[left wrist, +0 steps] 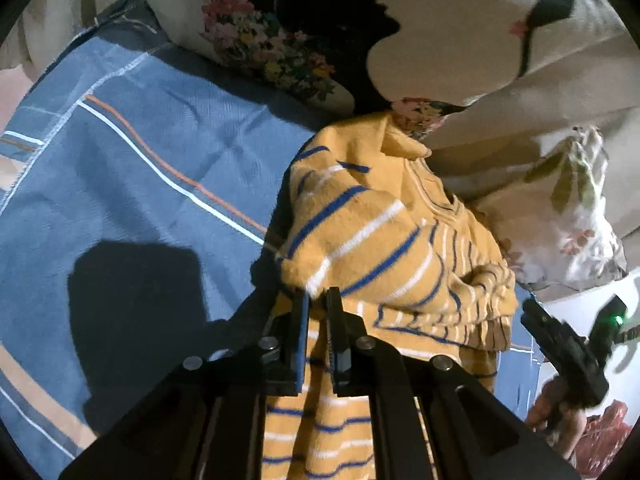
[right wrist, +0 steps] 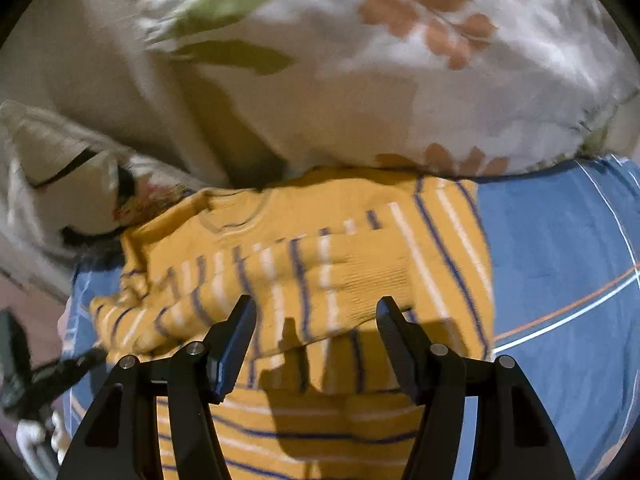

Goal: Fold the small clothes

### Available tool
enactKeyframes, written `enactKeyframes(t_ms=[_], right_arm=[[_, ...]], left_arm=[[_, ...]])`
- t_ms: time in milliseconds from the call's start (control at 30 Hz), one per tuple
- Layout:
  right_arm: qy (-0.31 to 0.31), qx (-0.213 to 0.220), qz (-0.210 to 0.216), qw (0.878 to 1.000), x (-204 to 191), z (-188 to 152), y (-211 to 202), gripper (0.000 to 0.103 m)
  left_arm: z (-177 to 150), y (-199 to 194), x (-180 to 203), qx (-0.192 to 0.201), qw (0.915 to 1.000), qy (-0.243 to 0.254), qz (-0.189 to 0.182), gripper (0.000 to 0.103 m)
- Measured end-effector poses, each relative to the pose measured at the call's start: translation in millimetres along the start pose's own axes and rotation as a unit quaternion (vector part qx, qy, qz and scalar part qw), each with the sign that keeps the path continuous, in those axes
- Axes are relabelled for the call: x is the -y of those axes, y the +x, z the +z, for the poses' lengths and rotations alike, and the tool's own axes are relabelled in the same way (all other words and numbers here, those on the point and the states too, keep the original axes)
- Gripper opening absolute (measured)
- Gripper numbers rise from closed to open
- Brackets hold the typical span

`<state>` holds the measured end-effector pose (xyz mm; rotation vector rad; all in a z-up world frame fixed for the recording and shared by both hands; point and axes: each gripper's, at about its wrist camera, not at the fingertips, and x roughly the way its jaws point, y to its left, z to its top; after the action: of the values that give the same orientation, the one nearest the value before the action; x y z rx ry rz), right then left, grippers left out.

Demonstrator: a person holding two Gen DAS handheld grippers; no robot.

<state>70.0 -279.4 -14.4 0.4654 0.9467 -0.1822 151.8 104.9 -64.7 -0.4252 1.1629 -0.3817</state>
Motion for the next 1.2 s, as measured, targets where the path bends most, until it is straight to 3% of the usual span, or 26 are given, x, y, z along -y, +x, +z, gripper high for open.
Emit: enactKeyframes(t_ms=[67,133,167,200,267,367,467,600,633,667,700,767,833,1033,1100,1133,1167,1200], right_arm=[[0.061,-0.017,0.046,0.997,14,2,4,0.067],[0.124,-0.04,0.107,0.986,23,0,12,0.067],[0.13,-0.043,0.11,0.984,23,0,14,0.067],[0.133,-0.043,0.096,0.985,24,1,16,0.067],[0.132,-0.029,0.032,0.99,30,2,16,0.067],[0.123,-0.015,-0.019,0.992,46,2,17,0.067],[0.149,-0.019,-0.007,0.989,65,-1,27,0.067],[0.141,-0.014,0.002,0.99,65,4,42,0.067],[0.127,-0.014,-0.001,0.992,61,8,46,0.058],[0.111,-0.013,-0.008,0.994,58,9,47,0.027],[0.099,-0.016,-0.015,0.995,54,11,46,0.018],[0.067,-0.009,-0.044,0.997,45,16,37,0.007],[0.04,-0.002,-0.052,0.998,36,20,24,0.003],[0.01,-0.017,0.003,1.0,7,32,1,0.003],[0.029,-0.026,0.014,0.999,11,30,0,0.005],[0.059,-0.03,0.022,0.998,22,26,1,0.017],[0.095,-0.037,0.034,0.994,35,21,4,0.035],[0.128,-0.042,0.044,0.99,45,16,10,0.04]], left_arm=[[-1,-8,2,0.01,0.9999,0.005,-0.01,0.007],[0,-12,6,0.016,0.9996,0.006,-0.024,0.007],[1,-12,7,0.018,0.9994,0.006,-0.029,0.007],[1,-14,8,0.019,0.9992,0.01,-0.033,0.008],[3,-13,13,0.019,0.9989,0.022,-0.038,0.013],[9,-10,18,0.023,0.9982,0.034,-0.043,0.017],[16,2,27,0.023,0.9978,0.052,-0.034,0.022],[20,21,26,0.004,0.9989,0.043,-0.017,0.022],[19,22,26,0.003,0.999,0.041,-0.017,0.022],[18,21,26,0.004,0.999,0.042,-0.016,0.022],[16,19,26,0.007,0.9989,0.043,-0.014,0.022],[14,15,24,0.012,0.9989,0.043,-0.014,0.022],[14,11,19,0.014,0.9991,0.036,-0.014,0.022],[11,-2,-4,0.022,0.9996,0.002,-0.017,0.022],[9,-7,-9,0.025,0.9995,-0.007,-0.018,0.023],[8,-11,-11,0.027,0.9994,-0.009,-0.018,0.023],[6,-14,-12,0.028,0.9994,-0.008,-0.018,0.023],[5,-17,-12,0.03,0.9994,-0.006,-0.016,0.023]])
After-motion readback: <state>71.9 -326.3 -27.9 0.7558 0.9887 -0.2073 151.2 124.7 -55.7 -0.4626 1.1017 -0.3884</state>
